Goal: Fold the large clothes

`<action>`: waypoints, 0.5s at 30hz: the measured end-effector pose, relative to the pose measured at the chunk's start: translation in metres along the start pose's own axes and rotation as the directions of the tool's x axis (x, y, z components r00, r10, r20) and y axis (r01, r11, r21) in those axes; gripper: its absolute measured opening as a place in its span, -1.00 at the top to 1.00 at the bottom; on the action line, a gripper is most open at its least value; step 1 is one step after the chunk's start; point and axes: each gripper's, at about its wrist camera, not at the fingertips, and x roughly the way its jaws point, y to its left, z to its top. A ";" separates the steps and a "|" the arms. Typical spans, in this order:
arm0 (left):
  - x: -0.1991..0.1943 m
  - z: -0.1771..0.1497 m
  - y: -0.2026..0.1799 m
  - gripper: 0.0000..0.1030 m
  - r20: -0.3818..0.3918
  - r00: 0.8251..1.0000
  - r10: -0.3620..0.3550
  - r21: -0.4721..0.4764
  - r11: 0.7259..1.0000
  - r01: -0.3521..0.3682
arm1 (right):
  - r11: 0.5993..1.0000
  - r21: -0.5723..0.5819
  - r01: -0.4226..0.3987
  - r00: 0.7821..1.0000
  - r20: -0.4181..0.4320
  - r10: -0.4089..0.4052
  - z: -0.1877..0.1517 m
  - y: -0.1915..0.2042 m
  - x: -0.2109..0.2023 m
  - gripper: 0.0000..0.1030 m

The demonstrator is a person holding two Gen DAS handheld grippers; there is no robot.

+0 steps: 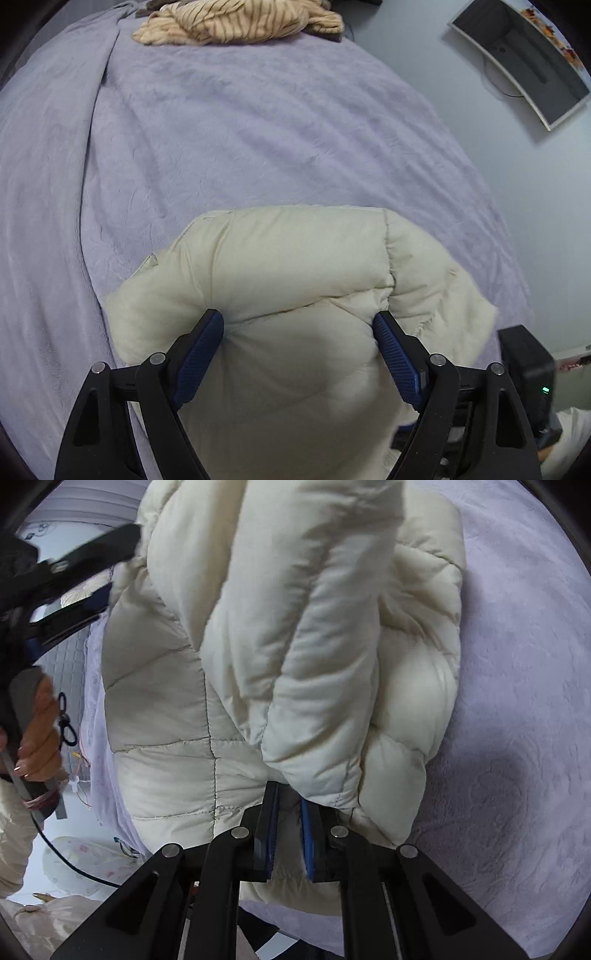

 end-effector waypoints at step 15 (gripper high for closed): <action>0.049 0.004 0.009 -0.76 0.003 0.999 0.038 0.026 0.999 -0.038 | 0.991 0.069 -0.115 0.992 0.062 0.111 0.005 -0.064 0.000 0.84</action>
